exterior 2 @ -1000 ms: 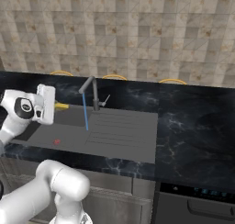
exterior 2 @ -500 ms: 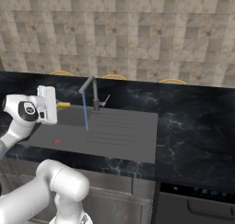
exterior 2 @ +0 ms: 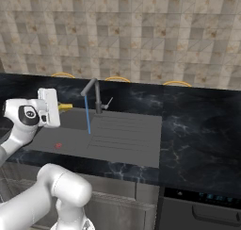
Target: Soak the sponge with water for a few seconds and then drop it inside the sink.
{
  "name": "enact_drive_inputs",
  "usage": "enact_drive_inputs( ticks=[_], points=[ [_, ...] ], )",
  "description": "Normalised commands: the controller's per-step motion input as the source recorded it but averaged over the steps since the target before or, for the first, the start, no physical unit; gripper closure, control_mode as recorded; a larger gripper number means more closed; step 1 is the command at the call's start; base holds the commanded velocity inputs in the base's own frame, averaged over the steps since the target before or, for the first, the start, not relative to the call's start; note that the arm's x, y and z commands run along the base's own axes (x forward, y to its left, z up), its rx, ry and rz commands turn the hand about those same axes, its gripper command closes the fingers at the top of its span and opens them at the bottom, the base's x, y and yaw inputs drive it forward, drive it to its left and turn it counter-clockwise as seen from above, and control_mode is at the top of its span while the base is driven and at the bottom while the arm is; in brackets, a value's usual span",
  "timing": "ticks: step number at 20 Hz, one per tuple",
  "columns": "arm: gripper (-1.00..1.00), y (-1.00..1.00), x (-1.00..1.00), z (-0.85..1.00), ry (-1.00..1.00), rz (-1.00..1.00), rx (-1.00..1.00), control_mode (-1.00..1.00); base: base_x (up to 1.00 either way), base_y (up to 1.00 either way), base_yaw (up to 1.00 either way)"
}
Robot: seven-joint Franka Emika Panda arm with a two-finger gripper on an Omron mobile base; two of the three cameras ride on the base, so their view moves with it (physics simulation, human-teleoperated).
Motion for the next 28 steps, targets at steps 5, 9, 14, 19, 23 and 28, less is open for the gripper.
enact_drive_inputs(
  ticks=[5, 9, 14, 19, 23, 28],
  points=[
    [1.00, 0.01, 0.00, 0.00, -0.06, -0.06, 0.04, -1.00, 0.00, 0.00, 0.00],
    [1.00, 0.02, 0.01, 0.00, -0.07, -0.07, 0.09, -1.00, 0.00, 0.00, 0.00],
    [1.00, 0.00, 0.00, 0.00, -0.05, -0.05, 0.11, -1.00, 0.00, 0.00, 0.00],
    [1.00, 0.00, 0.00, -0.08, -0.06, -0.01, 0.18, -1.00, 0.00, 0.00, 0.00],
    [1.00, 0.00, 0.00, -0.31, -0.18, 0.00, 0.25, -1.00, 0.00, 0.00, 0.00],
    [1.00, 0.00, 0.00, -0.34, -0.24, 0.00, 0.24, -1.00, 0.00, 0.00, 0.00]
  ],
)
